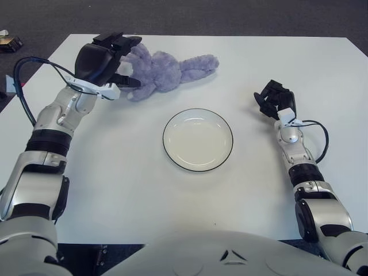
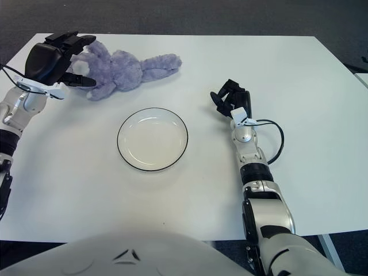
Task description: Put the doll into the plate.
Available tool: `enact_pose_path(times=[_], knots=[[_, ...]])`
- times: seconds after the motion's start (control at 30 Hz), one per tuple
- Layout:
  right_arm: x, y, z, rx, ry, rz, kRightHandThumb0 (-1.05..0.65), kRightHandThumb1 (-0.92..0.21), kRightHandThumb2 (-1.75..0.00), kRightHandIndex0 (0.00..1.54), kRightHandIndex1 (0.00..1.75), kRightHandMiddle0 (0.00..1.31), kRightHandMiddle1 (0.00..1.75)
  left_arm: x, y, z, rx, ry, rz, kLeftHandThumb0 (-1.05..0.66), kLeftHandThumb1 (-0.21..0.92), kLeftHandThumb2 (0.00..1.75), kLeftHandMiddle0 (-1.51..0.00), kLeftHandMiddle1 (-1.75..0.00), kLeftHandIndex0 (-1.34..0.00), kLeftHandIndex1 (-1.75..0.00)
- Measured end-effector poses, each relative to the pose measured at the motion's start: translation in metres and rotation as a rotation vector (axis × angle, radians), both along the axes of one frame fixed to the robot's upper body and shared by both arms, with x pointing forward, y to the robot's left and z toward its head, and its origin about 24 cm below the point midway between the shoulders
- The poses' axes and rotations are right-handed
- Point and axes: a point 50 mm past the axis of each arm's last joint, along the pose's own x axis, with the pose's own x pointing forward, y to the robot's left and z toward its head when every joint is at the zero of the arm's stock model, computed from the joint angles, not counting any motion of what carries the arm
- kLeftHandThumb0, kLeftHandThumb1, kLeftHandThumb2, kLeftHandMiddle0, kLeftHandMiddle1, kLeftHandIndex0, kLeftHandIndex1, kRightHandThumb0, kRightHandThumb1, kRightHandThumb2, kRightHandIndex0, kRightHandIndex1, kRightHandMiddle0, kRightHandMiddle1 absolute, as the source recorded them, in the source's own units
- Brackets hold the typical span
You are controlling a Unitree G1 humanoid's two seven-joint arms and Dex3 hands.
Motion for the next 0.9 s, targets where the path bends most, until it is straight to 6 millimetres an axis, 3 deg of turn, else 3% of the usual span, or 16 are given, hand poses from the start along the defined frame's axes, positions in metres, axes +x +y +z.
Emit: enact_pose_path(times=[0.9], knots=[[-0.001, -0.002, -0.001, 0.001, 0.002, 0.007, -0.37, -0.92, -0.48, 0.92, 1.75, 0.75, 1.75, 0.019, 0.006, -0.003, 0.106, 0.229, 0.045, -0.83, 0.82, 0.01, -0.33, 0.00, -0.40, -0.02]])
